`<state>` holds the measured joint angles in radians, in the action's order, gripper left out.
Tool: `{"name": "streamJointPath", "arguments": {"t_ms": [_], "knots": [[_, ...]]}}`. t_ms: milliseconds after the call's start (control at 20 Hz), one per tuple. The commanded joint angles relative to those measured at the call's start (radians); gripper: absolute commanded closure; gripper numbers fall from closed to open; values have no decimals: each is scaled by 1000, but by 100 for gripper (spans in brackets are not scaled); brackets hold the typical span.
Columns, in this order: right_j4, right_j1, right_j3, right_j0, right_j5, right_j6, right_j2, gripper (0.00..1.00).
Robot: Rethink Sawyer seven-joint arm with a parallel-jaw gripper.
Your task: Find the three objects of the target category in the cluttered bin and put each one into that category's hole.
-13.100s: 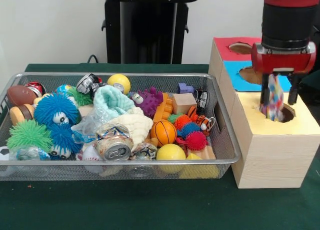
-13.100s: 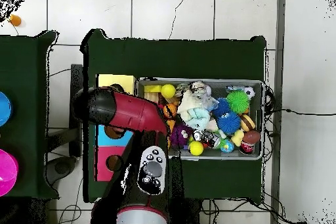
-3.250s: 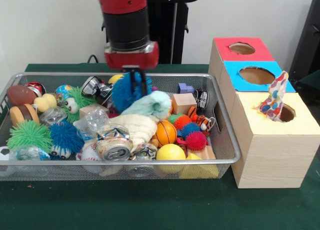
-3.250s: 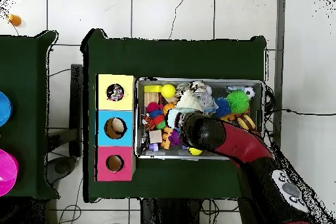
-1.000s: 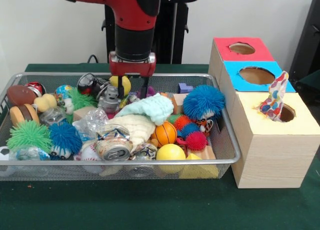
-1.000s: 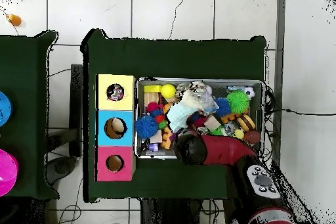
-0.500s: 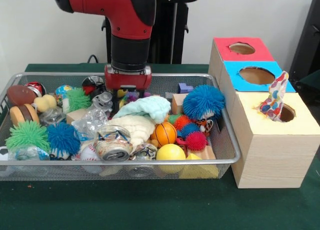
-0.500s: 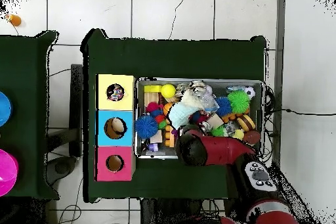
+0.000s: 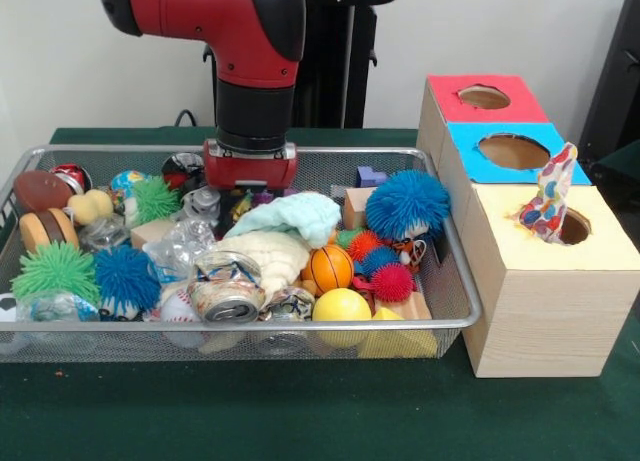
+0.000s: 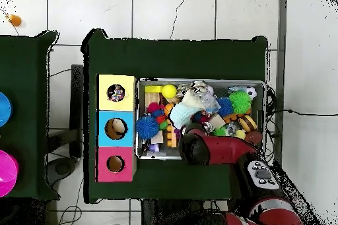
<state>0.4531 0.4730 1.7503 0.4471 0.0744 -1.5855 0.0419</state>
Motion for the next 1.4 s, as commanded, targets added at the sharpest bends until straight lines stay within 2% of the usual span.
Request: {"name": "streamJointPath", "arguments": {"t_ms": [50,300,950,1400], "knots": [[99,-89,-181,48,-48,-10,4,0],[161,-80,-211,119,-16,40,54,0],[306,-49,-265,222,100,141,156,0],[370,-36,-279,239,145,148,189,0]]}}
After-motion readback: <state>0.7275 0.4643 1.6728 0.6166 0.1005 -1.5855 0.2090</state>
